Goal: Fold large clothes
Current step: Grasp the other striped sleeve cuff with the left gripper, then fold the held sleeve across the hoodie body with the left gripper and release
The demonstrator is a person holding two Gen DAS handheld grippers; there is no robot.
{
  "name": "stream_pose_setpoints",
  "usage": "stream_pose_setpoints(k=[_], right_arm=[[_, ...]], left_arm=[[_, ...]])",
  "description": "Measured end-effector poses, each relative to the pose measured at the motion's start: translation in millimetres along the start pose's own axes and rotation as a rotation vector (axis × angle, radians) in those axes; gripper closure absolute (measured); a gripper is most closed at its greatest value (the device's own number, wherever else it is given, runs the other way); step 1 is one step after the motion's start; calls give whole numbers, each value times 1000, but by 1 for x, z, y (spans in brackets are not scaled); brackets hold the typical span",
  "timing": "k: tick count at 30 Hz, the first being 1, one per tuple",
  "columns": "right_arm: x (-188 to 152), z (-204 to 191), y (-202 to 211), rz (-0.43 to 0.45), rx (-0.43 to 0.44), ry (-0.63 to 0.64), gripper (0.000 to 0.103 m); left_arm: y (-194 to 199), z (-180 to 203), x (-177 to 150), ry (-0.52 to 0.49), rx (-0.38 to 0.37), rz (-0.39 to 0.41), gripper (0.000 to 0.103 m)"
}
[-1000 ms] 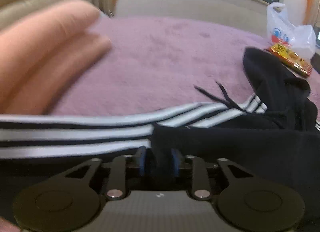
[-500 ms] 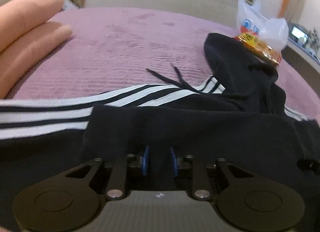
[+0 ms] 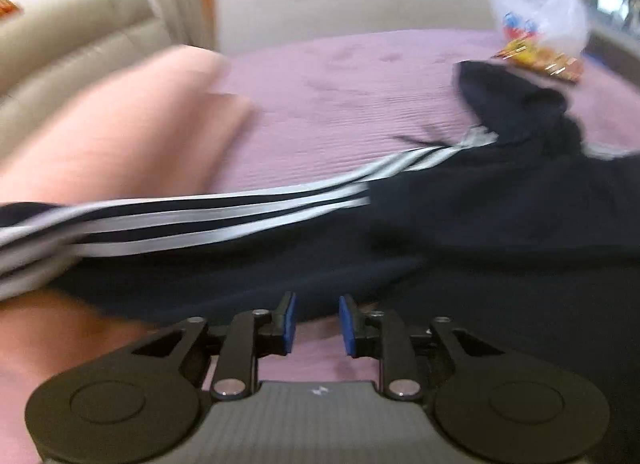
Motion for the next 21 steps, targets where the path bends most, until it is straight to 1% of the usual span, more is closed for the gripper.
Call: stream_pose_setpoints(k=[1,2,4,5,6,7,8,9,10,12,13,14,16,18,19,21], right_arm=[[-7,-7,-5,-30,10,21,37],[-12,-12,-8,-34,8,26,38],[-13,-15,-6,-18,-13,41,38],[-13,-16,-6,-17,-14,43,38],[-13,-15,-6,-22,-11,36,37],[-14,-14,-6,-27,-7,26,36],[-15,-13,-6,-32,-2,18,35],[-14,-12,-7,-37,2,13,35],[-11,-11,-9,-42,4,11,33],[-10,-9,-10,-51,8,5,31],[-10,-9,-10,-55,8,2,30],[-8,-10,-11,-60,9,-2,29],[-7,-9,-12,-66,7,-5,29],[-6,-8,-14,-69,4,-11,29],[-5,-8,-14,-69,2,-14,29],[-5,-8,-14,-69,0,-18,29]], left_arm=[[10,-18,-4,-8,48,-2,75],[20,-40,-9,-11,101,-4,73],[38,-89,-15,-9,215,-16,63],[44,-111,-17,-6,262,-24,49],[51,-135,-19,-16,315,-29,40],[57,-155,-20,-46,374,-27,39],[61,-169,-20,-84,418,-29,39],[64,-181,-18,-137,443,-38,39],[67,-187,-15,-187,440,-46,39],[67,-188,-12,-310,396,-67,38],[68,-187,-9,-382,399,-61,38],[70,-186,-4,-435,422,-42,37],[75,-187,9,-496,443,-7,30],[73,-190,21,-534,430,13,16],[68,-192,23,-555,417,0,13],[48,-193,11,-623,332,-92,13]])
Point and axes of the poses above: each gripper's, at about its wrist camera, not at the fingertips, and y roughly against the way its jaws point, z to its right, x to its top, the point moved 10 cm from there along -y, roughly the way its jaws point
